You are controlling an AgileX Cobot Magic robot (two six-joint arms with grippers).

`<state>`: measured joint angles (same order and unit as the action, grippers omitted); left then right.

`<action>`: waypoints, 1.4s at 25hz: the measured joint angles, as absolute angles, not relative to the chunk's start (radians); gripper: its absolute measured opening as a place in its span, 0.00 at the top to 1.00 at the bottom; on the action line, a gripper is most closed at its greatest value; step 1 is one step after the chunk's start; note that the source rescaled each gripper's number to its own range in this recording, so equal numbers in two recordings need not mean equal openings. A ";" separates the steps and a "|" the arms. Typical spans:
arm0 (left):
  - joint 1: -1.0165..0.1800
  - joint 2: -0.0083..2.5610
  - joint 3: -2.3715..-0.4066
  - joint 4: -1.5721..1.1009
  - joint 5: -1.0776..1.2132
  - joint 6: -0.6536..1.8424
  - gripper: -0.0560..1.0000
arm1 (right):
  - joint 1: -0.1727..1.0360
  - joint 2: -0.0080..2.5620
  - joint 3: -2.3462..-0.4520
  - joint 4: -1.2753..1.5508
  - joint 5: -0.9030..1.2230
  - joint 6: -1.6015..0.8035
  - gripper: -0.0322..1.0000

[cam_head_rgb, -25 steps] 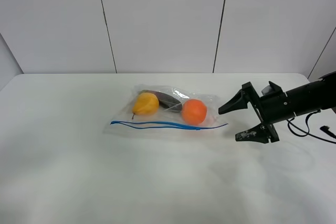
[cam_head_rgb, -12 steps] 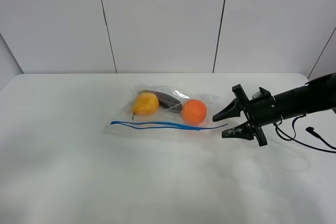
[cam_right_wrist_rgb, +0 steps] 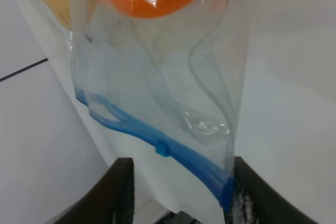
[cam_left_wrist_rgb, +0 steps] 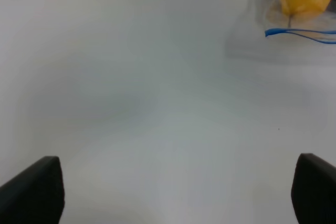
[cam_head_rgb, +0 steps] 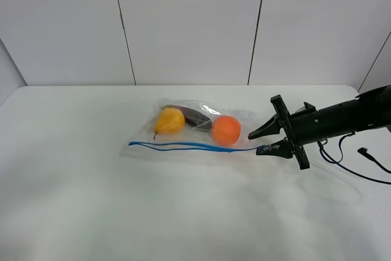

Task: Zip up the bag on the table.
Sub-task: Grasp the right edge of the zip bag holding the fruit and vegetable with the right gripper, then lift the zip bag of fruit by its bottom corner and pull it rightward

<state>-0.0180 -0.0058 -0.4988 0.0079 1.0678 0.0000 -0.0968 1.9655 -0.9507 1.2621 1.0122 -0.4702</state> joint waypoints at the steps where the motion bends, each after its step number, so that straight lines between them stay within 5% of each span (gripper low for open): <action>1: -0.018 -0.006 -0.499 0.008 1.068 0.000 0.00 | -0.097 1.966 -0.951 1.262 1.009 -0.467 0.53; 7: -0.018 -0.006 -0.499 0.008 1.068 0.005 0.00 | -0.097 1.966 -0.951 1.254 1.009 -0.464 0.55; 16: -0.018 -0.006 -0.499 0.008 1.068 0.000 0.00 | -0.097 1.966 -0.951 1.248 1.009 -0.464 0.80; 35: -0.018 -0.006 -0.499 0.008 1.068 0.000 0.00 | -0.097 1.966 -0.951 1.246 1.008 -0.471 0.97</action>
